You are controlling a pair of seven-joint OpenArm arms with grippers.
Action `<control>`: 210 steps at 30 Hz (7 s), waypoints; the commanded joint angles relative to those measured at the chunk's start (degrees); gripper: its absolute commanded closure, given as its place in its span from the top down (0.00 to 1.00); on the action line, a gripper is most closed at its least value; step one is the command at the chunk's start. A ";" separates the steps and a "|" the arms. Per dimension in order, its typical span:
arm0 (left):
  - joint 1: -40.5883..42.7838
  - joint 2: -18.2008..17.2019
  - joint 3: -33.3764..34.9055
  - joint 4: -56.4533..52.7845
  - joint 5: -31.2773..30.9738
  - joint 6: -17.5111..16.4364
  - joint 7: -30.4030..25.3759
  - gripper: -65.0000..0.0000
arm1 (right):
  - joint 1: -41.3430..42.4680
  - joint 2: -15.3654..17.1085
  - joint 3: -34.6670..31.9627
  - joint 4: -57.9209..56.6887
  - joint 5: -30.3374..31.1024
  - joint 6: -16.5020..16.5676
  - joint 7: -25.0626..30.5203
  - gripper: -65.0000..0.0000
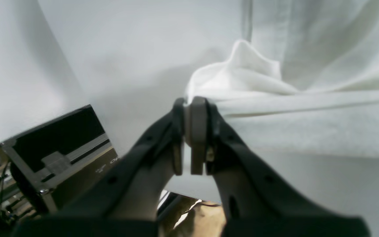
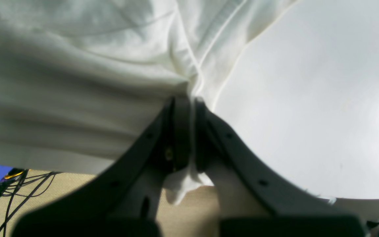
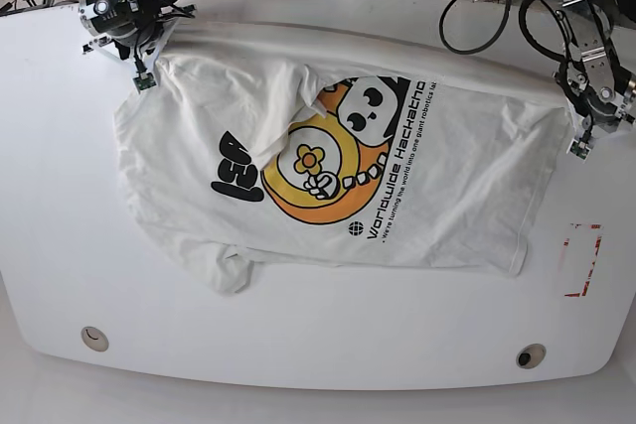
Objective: Fold the T-shirt properly
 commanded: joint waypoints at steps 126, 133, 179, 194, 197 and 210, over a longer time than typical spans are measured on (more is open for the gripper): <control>-7.52 -4.01 -9.94 -11.23 -30.18 0.80 -8.11 0.69 | -1.79 -5.94 12.35 -3.00 10.55 -0.47 7.36 0.77; -7.08 -4.01 -7.65 -11.40 -30.09 0.80 -8.11 0.69 | -2.05 -6.21 12.35 -3.09 10.55 -0.47 7.36 0.77; 8.65 -6.20 -6.42 -9.03 -30.09 0.80 -11.19 0.10 | -3.98 3.64 4.53 -3.00 10.37 -0.47 7.10 0.16; 19.20 -4.18 -11.96 1.43 -30.44 0.80 -2.13 0.10 | -5.48 8.39 3.48 -3.00 10.28 -0.47 7.10 0.16; 20.70 -3.83 -12.93 2.58 -30.44 0.80 -2.13 0.10 | -5.57 8.39 3.48 -3.09 10.28 -0.47 7.10 0.16; 21.66 -3.74 -13.28 7.15 -30.53 0.80 -2.05 0.41 | -5.92 8.03 3.56 -2.12 10.72 -0.47 7.45 0.71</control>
